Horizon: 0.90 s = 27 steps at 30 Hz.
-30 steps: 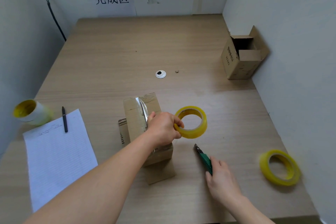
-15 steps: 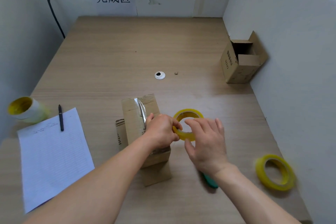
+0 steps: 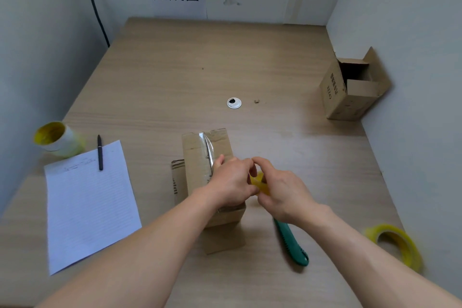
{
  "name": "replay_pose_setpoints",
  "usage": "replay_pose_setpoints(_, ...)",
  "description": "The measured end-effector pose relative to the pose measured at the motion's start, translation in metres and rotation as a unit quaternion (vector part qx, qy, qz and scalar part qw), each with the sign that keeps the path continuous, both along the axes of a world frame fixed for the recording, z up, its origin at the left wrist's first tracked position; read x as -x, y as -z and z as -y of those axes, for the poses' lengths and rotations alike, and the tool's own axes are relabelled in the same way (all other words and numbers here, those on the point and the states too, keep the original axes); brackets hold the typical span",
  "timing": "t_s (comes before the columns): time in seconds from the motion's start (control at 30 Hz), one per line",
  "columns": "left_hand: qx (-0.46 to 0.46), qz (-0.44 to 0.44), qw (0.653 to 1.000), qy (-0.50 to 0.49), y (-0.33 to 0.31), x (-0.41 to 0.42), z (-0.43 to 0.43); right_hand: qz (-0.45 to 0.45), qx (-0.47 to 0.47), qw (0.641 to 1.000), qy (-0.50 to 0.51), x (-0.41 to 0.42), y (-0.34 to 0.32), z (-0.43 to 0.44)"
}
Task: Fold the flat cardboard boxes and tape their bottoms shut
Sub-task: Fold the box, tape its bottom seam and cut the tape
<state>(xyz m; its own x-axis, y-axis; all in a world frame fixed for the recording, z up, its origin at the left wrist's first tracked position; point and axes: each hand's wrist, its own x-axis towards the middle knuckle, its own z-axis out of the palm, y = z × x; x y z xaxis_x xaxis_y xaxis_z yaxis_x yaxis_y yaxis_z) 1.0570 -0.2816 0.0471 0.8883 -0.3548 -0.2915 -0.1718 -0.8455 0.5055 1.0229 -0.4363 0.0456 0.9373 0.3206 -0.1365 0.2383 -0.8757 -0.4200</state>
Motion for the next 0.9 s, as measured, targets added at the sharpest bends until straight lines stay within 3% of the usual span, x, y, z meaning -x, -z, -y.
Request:
replay_pose_setpoints(0.23,0.021,0.024,0.997,0.070,0.004,0.011,-0.016,-0.063,0.051,0.997,-0.020,-0.004,0.007,-0.001)
replay_pose_setpoints(0.47,-0.021,0.097,0.988,0.121,0.015,0.019,-0.019,-0.109,0.088,0.990,0.000,-0.010,0.009,-0.012)
replay_pose_setpoints(0.67,-0.064,0.127,0.983,0.119,0.020,0.021,-0.016,0.061,0.130,0.990,0.014,-0.008,0.023,-0.015)
replay_pose_setpoints(0.9,-0.118,0.134,0.978,0.103,0.017,0.025,-0.005,0.046,0.092,0.983,0.152,-0.025,0.014,0.007)
